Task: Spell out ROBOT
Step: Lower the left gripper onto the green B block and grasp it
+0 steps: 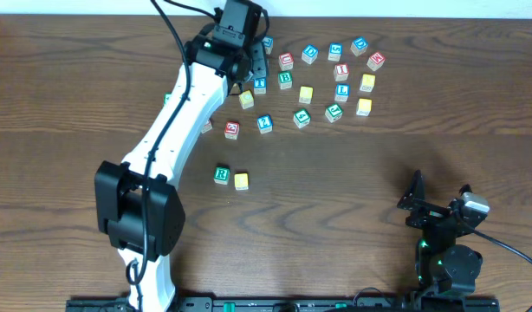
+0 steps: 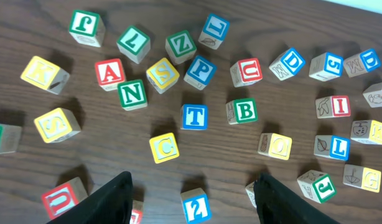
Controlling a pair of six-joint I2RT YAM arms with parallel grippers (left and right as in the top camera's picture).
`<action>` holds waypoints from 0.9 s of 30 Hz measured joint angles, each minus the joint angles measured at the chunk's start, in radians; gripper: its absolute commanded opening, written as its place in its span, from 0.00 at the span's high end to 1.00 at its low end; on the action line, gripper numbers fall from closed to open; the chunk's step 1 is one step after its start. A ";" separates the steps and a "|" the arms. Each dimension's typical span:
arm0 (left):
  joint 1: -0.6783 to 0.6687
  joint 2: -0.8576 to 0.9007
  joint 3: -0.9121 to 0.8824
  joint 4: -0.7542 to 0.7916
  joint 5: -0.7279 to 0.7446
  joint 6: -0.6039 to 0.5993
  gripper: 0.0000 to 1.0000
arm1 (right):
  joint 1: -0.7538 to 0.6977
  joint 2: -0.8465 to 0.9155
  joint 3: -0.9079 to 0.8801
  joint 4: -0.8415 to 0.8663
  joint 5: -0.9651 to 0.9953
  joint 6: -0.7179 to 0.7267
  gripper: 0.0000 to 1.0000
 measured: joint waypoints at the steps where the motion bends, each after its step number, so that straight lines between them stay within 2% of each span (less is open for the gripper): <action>1: -0.001 0.008 0.000 0.014 0.003 0.003 0.38 | 0.000 0.000 0.000 0.000 0.000 0.000 0.01; 5: -0.001 0.056 0.024 0.026 0.053 0.020 0.37 | 0.000 0.000 0.000 0.000 0.000 0.000 0.01; 10: -0.032 0.230 0.232 -0.038 0.063 0.064 0.37 | 0.000 0.000 0.000 0.000 0.000 0.000 0.01; 13: -0.056 0.282 0.285 -0.006 0.031 0.063 0.37 | 0.000 0.000 0.000 0.000 0.000 0.000 0.01; 19: -0.077 0.341 0.291 0.097 -0.006 0.043 0.37 | 0.000 0.000 0.000 0.000 0.000 0.000 0.01; 27: -0.086 0.388 0.291 0.132 -0.047 0.029 0.37 | 0.000 0.000 0.000 0.000 0.000 0.000 0.01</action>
